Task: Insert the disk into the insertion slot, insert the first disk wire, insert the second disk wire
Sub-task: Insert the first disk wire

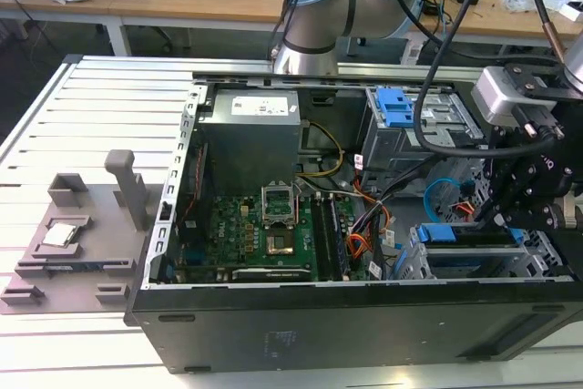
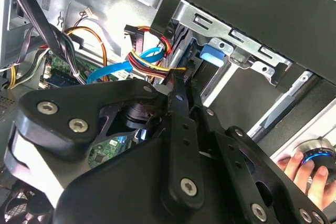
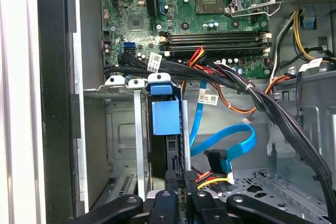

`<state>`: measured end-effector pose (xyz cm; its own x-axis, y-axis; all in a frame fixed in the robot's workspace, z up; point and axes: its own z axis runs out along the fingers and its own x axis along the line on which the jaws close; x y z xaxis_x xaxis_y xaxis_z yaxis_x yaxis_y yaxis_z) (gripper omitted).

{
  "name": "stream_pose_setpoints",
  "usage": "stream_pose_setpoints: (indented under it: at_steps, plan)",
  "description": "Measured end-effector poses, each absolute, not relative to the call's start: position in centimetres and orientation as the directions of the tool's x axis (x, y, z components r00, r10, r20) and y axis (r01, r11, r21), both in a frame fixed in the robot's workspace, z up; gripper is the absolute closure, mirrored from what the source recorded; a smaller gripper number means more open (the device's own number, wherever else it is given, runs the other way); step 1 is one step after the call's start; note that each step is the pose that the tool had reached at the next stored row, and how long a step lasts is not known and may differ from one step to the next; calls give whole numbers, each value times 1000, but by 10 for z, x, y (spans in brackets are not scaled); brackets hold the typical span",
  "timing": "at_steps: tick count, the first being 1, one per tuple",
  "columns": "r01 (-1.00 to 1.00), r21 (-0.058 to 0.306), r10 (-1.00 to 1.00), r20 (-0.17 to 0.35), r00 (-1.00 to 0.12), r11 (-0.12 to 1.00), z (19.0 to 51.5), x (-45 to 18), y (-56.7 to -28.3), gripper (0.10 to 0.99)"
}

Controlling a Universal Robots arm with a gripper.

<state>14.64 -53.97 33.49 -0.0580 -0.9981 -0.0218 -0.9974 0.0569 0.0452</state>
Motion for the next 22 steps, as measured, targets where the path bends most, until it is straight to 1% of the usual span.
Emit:
stream_pose_setpoints:
  at_steps: [4,5,7,15,16,17,18,20,22]
  plan:
    - [-997,45,-998,-24,-58,57,334,146,-540,910]
    - [-997,45,-998,-22,-58,57,335,146,-540,851]
    - [-997,45,-998,-22,-58,57,335,146,-540,851]
    - [-997,45,-998,-22,-58,57,357,146,-539,851]
    - [-997,45,-998,-22,-58,57,360,146,-539,929]
    - [-997,45,-998,-22,-58,57,363,146,-538,929]
    - [-997,45,-998,-22,-58,57,371,146,-538,980]
    - [-997,45,-998,-21,-58,57,383,146,-538,980]
    - [-997,45,-998,-22,-58,57,387,146,-538,980]
